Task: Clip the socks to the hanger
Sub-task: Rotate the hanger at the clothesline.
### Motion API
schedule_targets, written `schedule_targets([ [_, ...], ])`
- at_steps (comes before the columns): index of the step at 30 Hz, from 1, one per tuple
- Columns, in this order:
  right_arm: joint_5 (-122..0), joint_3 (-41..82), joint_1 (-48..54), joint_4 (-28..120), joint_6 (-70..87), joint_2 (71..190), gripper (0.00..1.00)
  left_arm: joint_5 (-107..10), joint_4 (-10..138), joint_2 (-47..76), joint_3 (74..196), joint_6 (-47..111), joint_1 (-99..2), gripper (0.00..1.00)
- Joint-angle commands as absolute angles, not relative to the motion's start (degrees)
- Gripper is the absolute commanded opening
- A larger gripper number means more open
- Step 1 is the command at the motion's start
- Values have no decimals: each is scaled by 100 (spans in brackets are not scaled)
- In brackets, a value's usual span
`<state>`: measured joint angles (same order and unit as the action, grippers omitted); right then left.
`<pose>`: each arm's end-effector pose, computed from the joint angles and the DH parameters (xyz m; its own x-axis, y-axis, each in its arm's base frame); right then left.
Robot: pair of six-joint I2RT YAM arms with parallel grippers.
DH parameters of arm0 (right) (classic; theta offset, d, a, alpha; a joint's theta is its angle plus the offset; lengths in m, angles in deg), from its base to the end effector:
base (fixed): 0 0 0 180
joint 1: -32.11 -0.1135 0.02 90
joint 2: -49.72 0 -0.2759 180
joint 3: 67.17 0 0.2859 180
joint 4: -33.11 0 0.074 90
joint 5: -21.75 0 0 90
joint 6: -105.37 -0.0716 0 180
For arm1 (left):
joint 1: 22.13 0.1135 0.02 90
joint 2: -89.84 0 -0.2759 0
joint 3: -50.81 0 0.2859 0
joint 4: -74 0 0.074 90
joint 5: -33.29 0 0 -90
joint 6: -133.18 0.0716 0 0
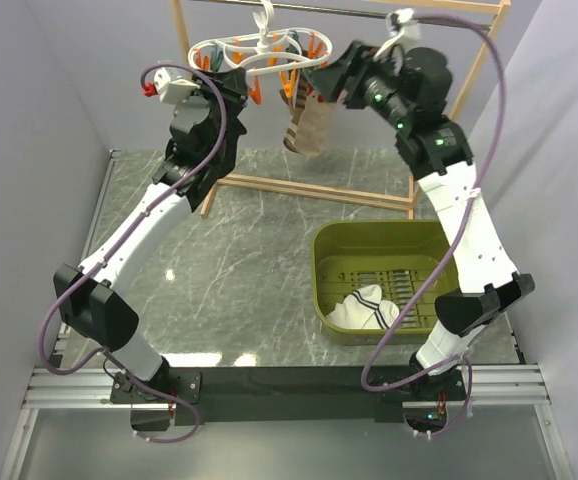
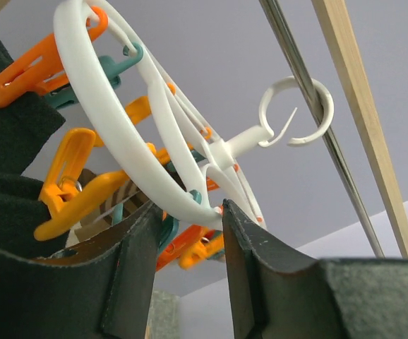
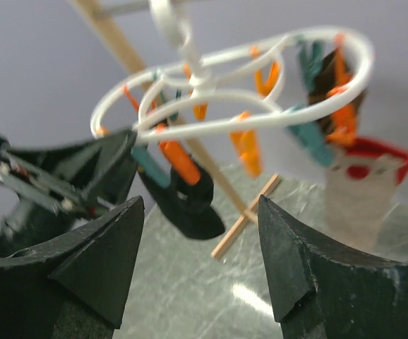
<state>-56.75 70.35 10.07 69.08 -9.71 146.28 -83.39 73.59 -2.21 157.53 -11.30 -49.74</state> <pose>0.3756 0.1675 0.5875 -0.1609 0.3830 -0.9096 -0.5340 0.7413 0.4066 0.4049 -0.1755 0.4956 0.1036 -0.8749 -0.4731 0.1942 0.4843 -0.8531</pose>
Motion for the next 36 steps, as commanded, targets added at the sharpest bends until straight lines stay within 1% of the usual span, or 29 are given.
schedule_targets([
  [1, -5262, 6686, 795, 6405, -520, 14412, 72, -8502, 7455, 81, 15767, -1008, -4981, 45],
  [7, -4831, 6317, 444, 5973, 103, 14455, 72, -8326, 7420, 256, 15626, -745, -4972, 50],
  [10, -4646, 6307, 259, 5806, 385, 14613, 72, -8064, 7218, 292, 15687, -683, -4832, 49],
  [15, -4619, 6579, 56, 5621, 403, 15017, 71, -7527, 7015, 274, 15802, -595, -4674, 48],
  [18, -4716, 6746, -93, 5612, 605, 15316, 71, -7377, 6945, 292, 15845, -464, -4638, 48],
  [19, -4925, 6816, -146, 5629, 719, 15352, 71, -7350, 6936, 309, 15846, -359, -4630, 49],
  [23, -5216, 6905, -260, 5542, 755, 15493, 71, -7122, 6839, 423, 15820, -138, -4542, 53],
  [25, -5287, 6922, -269, 5463, 676, 15571, 72, -6850, 6830, 537, 15723, -16, -4472, 54],
  [29, -5559, 6940, -269, 5340, 605, 15668, 70, -6174, 6778, 818, 15468, 187, -4015, 55],
  [33, -5867, 7150, -260, 5340, 675, 15844, 67, -5269, 6988, 1012, 15135, 485, -3523, 56],
  [34, -5867, 7220, -260, 5305, 754, 15862, 66, -4780, 7023, 1021, 15134, 651, -3357, 56],
  [36, -5815, 7265, -252, 5252, 851, 15941, 66, -4260, 7181, 986, 15073, 828, -3207, 57],
])
